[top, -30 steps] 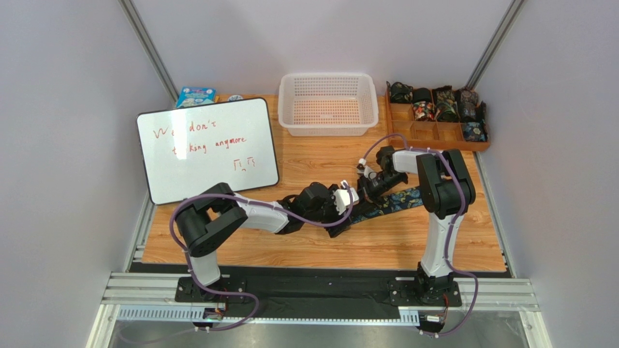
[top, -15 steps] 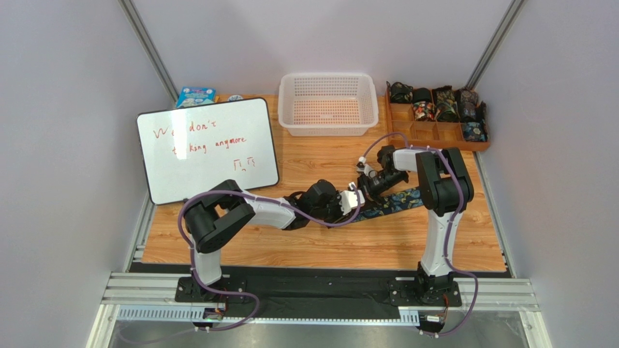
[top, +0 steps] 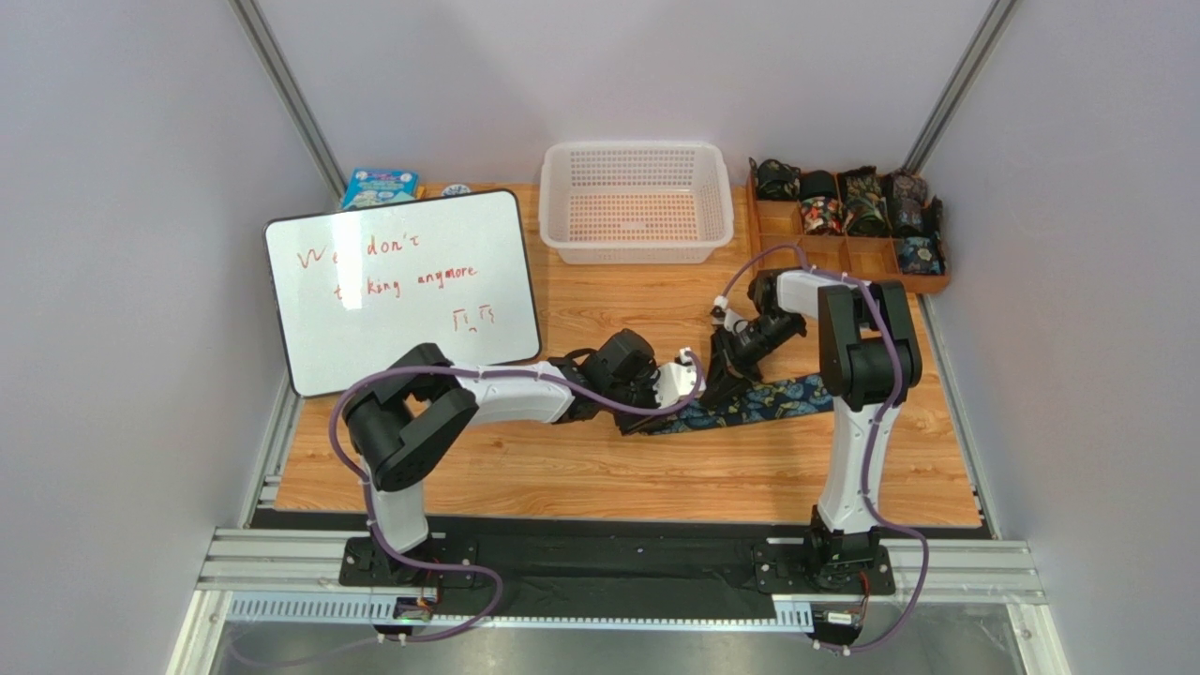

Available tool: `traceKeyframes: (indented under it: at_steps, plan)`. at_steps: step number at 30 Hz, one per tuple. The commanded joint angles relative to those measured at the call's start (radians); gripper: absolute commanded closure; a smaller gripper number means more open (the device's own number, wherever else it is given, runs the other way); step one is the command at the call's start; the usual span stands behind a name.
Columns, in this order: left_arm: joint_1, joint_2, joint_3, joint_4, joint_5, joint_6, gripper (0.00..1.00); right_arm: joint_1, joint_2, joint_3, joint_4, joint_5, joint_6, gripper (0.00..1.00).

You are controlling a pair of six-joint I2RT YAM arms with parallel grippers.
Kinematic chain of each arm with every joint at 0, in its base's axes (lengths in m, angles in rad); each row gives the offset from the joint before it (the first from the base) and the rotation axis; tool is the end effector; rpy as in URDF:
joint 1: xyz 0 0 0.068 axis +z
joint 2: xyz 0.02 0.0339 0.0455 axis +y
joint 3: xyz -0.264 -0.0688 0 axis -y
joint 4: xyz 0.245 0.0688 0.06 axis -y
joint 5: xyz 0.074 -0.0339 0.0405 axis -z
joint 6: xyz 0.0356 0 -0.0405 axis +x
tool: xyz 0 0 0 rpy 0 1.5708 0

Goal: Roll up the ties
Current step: Roll the tie at the center of the board.

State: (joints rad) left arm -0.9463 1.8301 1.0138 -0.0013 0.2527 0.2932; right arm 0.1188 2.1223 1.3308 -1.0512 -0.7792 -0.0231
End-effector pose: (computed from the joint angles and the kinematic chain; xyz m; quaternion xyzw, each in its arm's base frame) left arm 0.2111 -0.3081 0.1521 0.5735 0.7240 -0.2280 0.3080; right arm 0.3411 0.0659 0.1106 0.0136 -0.9179 -0.3699 0.1432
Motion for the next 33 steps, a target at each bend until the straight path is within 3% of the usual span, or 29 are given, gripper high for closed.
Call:
traceKeyframes:
  at_steps: [1, 10, 19, 26, 33]
  plan:
    - [0.033, 0.017, 0.04, -0.095, 0.028, -0.012, 0.96, 0.015, 0.01, -0.001, -0.061, 0.08, -0.044, 0.87]
    - [0.043, -0.026, 0.092, -0.186, 0.122, 0.178, 0.96, 0.018, 0.157, 0.079, -0.021, 0.207, 0.0, 0.87]
    - [0.044, 0.032, 0.19, -0.364, 0.168, 0.261, 0.95, 0.024, 0.145, 0.097, -0.027, 0.224, -0.014, 0.89]
    - [0.043, 0.165, 0.314, -0.52, 0.117, 0.23, 0.95, 0.007, 0.01, 0.064, -0.007, -0.137, 0.003, 0.84]
    - [0.046, 0.204, 0.33, -0.555, 0.114, 0.201, 0.95, 0.03, -0.074, -0.077, 0.127, -0.305, 0.098, 0.69]
